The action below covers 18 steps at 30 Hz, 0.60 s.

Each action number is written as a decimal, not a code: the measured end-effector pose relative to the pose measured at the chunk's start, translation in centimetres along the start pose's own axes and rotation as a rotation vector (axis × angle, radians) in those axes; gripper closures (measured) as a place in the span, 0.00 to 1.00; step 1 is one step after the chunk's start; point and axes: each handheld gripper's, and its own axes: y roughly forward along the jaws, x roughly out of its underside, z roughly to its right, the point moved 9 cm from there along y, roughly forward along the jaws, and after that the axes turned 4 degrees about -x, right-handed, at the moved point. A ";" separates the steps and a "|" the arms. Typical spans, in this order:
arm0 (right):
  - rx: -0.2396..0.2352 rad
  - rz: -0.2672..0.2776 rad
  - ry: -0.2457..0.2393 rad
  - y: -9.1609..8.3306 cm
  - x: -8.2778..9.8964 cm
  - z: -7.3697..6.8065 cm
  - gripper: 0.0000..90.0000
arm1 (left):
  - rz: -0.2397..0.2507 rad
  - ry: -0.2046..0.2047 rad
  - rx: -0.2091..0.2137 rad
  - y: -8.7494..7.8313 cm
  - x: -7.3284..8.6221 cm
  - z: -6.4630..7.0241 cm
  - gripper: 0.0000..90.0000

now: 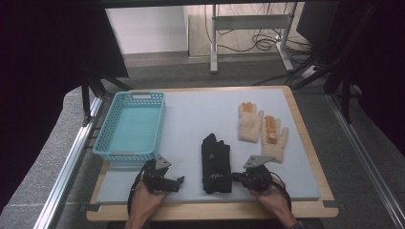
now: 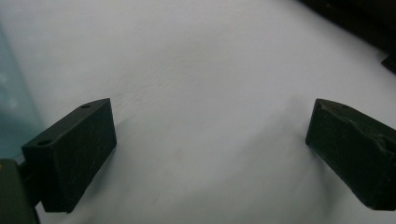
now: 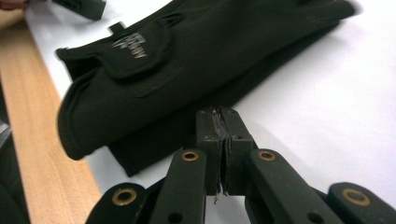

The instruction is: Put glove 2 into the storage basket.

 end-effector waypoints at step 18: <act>-0.022 -0.008 -0.067 6.1 -4.1 -3.0 0.92 | 0.016 0.018 0.040 -0.7 1.1 -1.7 0.01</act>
